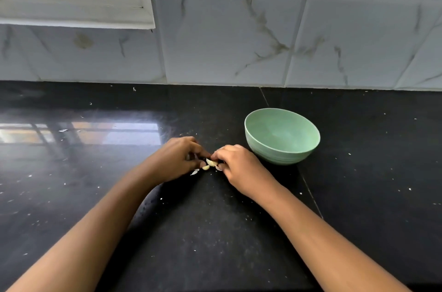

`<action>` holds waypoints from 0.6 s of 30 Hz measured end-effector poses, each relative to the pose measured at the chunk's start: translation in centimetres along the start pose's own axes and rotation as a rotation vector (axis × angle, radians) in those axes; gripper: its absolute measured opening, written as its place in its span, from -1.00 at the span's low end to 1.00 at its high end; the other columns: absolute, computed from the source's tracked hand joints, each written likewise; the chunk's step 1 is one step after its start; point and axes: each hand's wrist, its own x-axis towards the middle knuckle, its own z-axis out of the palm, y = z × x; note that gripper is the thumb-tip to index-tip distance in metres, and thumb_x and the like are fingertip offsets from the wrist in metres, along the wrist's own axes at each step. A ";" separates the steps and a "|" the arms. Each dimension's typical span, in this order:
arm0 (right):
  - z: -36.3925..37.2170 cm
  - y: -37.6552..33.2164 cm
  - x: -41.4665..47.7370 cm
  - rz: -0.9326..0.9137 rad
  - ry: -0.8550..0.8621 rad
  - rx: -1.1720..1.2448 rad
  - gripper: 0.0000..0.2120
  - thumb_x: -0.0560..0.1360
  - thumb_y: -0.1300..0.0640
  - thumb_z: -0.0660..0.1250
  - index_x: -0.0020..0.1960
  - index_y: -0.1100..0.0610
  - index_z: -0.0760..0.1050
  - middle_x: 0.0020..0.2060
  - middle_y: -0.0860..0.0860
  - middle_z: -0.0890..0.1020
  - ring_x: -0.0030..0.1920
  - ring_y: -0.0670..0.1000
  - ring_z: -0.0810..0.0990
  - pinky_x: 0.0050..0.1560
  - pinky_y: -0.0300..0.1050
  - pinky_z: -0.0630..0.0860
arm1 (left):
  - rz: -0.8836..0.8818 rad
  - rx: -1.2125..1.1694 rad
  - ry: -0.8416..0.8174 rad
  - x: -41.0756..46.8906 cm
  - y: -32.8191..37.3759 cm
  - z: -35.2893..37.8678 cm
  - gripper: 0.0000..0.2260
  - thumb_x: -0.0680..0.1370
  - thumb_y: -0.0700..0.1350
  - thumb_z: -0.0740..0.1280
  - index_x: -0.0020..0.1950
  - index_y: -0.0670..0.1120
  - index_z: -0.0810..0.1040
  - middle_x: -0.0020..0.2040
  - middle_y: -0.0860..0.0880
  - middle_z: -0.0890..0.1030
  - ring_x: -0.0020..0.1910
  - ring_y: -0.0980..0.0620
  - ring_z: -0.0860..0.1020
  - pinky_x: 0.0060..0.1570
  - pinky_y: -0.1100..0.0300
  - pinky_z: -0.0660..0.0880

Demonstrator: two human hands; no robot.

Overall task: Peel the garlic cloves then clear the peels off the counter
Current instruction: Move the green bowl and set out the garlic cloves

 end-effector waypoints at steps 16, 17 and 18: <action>-1.4 0.7 -6.4 0.061 0.192 0.052 -0.82 0.50 0.29 0.30 0.04 0.10 0.59 -0.06 0.00 0.61 0.00 0.05 0.57 -0.01 0.02 0.50 | 0.078 -0.006 0.003 -1.1 1.1 -1.4 -0.73 0.51 -0.15 0.40 0.15 0.14 0.60 -0.11 0.23 0.58 -0.17 0.27 0.54 -0.14 0.46 0.40; -1.4 0.6 -6.4 0.049 0.201 0.073 -0.82 0.49 0.29 0.31 0.04 0.11 0.59 -0.06 -0.01 0.62 -0.01 0.04 0.57 -0.01 0.02 0.50 | 0.060 -0.003 -0.009 -1.2 0.8 -1.8 -0.73 0.50 -0.13 0.41 0.14 0.16 0.59 -0.10 0.23 0.59 -0.17 0.31 0.54 -0.16 0.48 0.39; -1.4 0.4 -6.2 0.048 0.204 0.092 -0.82 0.50 0.27 0.32 0.06 0.11 0.59 -0.04 -0.01 0.62 -0.01 0.04 0.57 0.00 0.01 0.50 | 0.044 0.001 -0.025 -1.3 0.6 -2.0 -0.73 0.49 -0.11 0.42 0.13 0.17 0.58 -0.09 0.22 0.60 -0.16 0.32 0.54 -0.19 0.50 0.39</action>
